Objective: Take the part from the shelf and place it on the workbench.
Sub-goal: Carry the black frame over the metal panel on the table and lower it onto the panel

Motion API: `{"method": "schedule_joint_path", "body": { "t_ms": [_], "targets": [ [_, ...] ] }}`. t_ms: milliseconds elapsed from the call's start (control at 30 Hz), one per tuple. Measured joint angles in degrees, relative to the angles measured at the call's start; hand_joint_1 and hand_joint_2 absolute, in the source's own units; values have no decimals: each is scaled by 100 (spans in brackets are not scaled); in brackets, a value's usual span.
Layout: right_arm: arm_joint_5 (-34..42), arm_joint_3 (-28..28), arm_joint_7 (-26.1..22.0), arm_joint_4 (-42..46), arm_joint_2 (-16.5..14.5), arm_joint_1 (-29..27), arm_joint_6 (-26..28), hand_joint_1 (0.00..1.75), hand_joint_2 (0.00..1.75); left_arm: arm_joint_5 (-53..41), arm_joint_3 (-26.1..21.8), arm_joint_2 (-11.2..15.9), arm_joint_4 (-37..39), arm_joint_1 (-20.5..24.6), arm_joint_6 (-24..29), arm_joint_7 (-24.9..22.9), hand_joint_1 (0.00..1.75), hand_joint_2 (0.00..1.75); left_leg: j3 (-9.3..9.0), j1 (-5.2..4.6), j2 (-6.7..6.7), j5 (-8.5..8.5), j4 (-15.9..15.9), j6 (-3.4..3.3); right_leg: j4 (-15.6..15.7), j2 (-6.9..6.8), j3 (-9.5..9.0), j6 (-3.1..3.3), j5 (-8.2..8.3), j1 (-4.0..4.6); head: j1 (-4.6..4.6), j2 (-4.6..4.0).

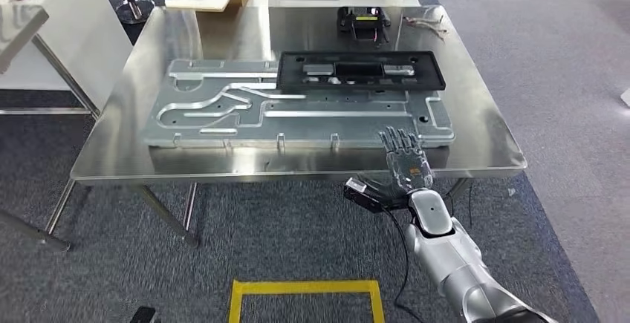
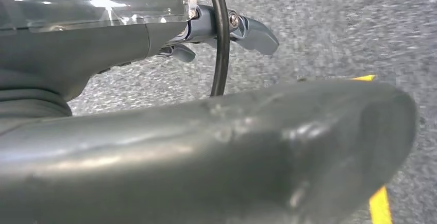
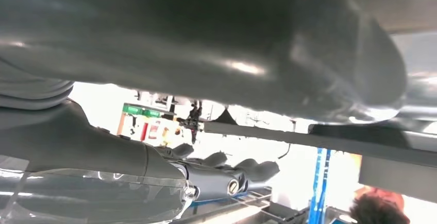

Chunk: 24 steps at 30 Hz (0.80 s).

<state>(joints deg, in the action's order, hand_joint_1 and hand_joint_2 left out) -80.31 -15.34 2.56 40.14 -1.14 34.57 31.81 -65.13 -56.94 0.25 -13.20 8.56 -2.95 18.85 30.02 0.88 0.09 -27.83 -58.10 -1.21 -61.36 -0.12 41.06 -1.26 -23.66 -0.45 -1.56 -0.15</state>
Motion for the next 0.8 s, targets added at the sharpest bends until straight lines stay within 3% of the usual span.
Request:
{"method": "schedule_joint_path", "body": {
  "t_ms": [67, 100, 133, 167, 233, 300, 367, 433, 467, 500, 567, 600, 633, 700, 733, 800],
  "targets": [
    [-7, 0, 12, -2, 0, -11, 1, 0, 0, 1, 0, -1, 0, 1, 1, -2, 0, 0, 179, 0, 12, 153, -7, -48, -662, 4, 168, -41, -610, -18, -1, 0],
    [-10, 0, 21, -3, 0, -21, 2, 0, 0, 2, -1, -2, 0, -3, 2, -3, 0, 0, 275, -3, 13, 224, -14, -49, -1009, 4, 222, -57, -782, -24, 0, 0],
    [-13, 0, 29, -5, 0, -35, 2, 0, 0, 4, -1, -3, 0, -9, 2, -5, 0, 0, 372, -5, 12, 291, -22, -44, -1254, 4, 221, -64, -817, -28, -1, 0],
    [-15, 0, 33, -7, 0, -48, 2, 0, 0, 8, -2, -4, 0, -13, 2, -8, 0, 0, 469, -8, 12, 357, -30, -35, -1327, 4, 133, -60, -730, -29, -1, 0],
    [-18, 0, 35, -5, 0, -55, 2, 0, 0, 14, -2, -6, 0, -15, 2, -11, 0, 0, 630, -14, 12, 478, -43, -6, -888, 7, -340, -13, -460, -23, -2, 0],
    [-26, 0, 35, 8, -2, -31, 7, 0, 0, 16, -2, -14, 0, -14, 2, -12, 0, 0, 725, -26, 10, 585, -46, 45, -64, 8, -962, 57, -487, 12, -2, 0],
    [-33, 0, 35, 21, -5, -12, 11, 0, 0, 21, -3, -22, 0, -10, 2, -14, 0, 0, 751, -22, 13, 693, -18, 116, 396, 8, -1234, 106, -593, 57, -1, 0],
    [-35, 0, 35, 22, -11, -12, 13, 0, 0, 23, -3, -26, 0, -18, 2, -16, 0, 0, 765, -12, 6, 763, 14, 193, 477, -9, -1195, 160, -494, 56, -1, 0],
    [-36, 0, 35, 22, -15, -10, 13, 0, 0, 23, -4, -28, 1, -26, 2, -17, 0, 0, 805, -10, -1, 673, -44, 220, 505, -22, -1155, 202, -425, 44, -2, 0],
    [-37, 0, 37, 21, -20, -10, 13, 0, 0, 25, -5, -30, 1, -33, 3, -19, 0, 0, 869, -8, -8, 469, -205, 240, 532, -34, -1097, 244, -343, 31, -3, 0],
    [-40, 0, 45, 19, -24, -22, 15, 0, 0, 29, -7, -31, 2, -34, 4, -21, 0, 0, 1047, 3, -11, -136, -852, 266, 541, -42, -929, 300, -189, 30, -3, 0],
    [-43, 0, 51, 18, -24, -38, 17, 0, 0, 31, -7, -32, 2, -32, 4, -21, 0, 0, 1111, 7, -11, -354, -1227, 281, 532, -43, -830, 306, -115, 37, -3, 0],
    [-45, 0, 60, 17, -24, -61, 19, 0, 0, 33, -7, -33, 2, -32, 4, -21, 0, 0, 1125, 7, -11, -432, -1512, 292, 516, -43, -727, 302, -44, 41, -3, 0],
    [-49, 0, 79, 16, -24, -113, 25, 0, 0, 39, -7, -35, 2, -32, 4, -17, 0, 0, 920, 8, -10, -224, -1584, 297, 461, -44, -511, 282, 83, 43, -3, 0],
    [-49, 0, 88, 16, -24, -138, 33, 0, 0, 45, -7, -36, 2, -30, 5, -15, 0, 0, 684, 7, -10, -74, -1347, 289, 423, -44, -407, 266, 138, 43, -4, 0],
    [-36, 0, 99, 24, -24, -181, 64, 0, 0, 62, -7, -35, 2, -17, 8, -9, 0, 0, 97, -11, -15, -84, -556, 244, 339, -46, -237, 218, 236, 52, -3, 0]
  ]
}}
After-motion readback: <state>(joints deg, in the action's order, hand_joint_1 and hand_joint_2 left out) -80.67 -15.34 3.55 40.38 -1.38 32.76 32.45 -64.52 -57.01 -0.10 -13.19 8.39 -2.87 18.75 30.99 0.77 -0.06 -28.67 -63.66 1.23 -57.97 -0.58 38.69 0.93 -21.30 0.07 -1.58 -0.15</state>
